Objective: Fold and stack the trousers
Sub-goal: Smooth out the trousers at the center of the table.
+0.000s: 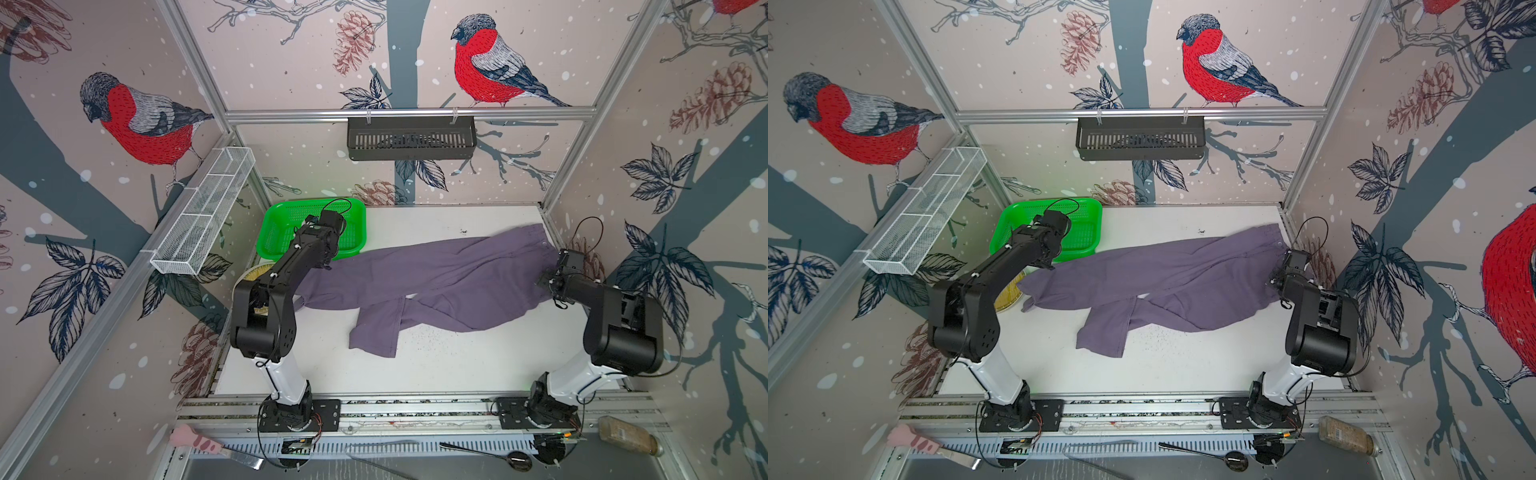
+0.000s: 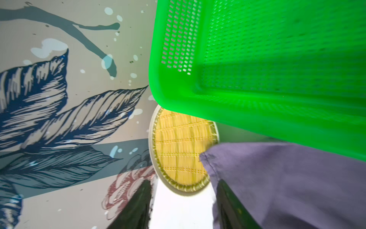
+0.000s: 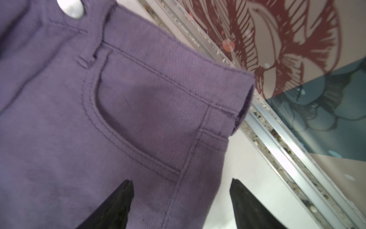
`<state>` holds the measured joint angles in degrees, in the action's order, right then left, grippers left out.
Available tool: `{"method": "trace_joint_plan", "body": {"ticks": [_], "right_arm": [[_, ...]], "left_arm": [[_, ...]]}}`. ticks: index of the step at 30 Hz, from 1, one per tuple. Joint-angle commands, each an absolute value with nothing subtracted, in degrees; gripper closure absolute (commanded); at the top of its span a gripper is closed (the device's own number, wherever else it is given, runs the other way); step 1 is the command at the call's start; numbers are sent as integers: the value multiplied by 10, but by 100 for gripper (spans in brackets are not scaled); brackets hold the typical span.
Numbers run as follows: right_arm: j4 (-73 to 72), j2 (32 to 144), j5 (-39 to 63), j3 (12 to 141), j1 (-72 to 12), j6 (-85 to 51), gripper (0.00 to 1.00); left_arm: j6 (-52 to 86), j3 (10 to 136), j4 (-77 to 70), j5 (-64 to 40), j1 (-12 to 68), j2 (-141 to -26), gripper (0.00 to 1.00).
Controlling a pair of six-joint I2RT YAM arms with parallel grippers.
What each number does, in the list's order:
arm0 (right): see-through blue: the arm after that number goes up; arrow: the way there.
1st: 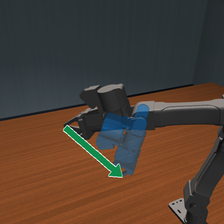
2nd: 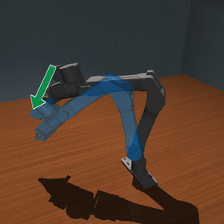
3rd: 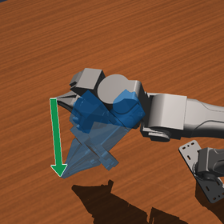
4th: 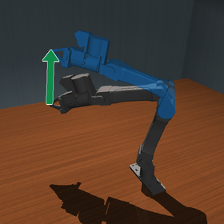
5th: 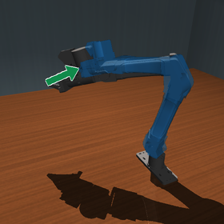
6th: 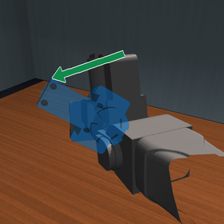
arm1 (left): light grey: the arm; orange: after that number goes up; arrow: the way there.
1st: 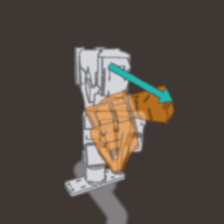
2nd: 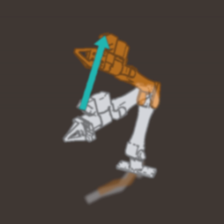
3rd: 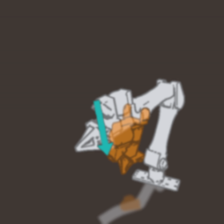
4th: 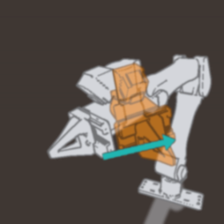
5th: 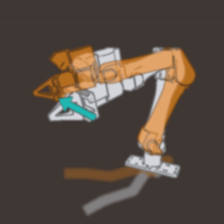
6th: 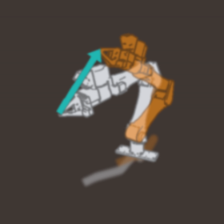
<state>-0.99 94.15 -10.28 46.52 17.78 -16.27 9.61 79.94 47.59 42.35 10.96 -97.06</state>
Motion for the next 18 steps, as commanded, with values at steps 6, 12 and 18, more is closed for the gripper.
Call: {"method": "trace_joint_plan", "body": {"ticks": [6, 12, 18], "right_arm": [[29, 871, -77, 474, 111, -177, 20], [39, 807, -29, 471, 14, -194, 20], [29, 791, 14, 458, -100, -215, 19]], "left_arm": [[171, 642, 427, 82, 128, -836, 44], [206, 538, 344, 68, 139, -828, 43], [217, 533, 306, 102, 143, -881, 43]]}}
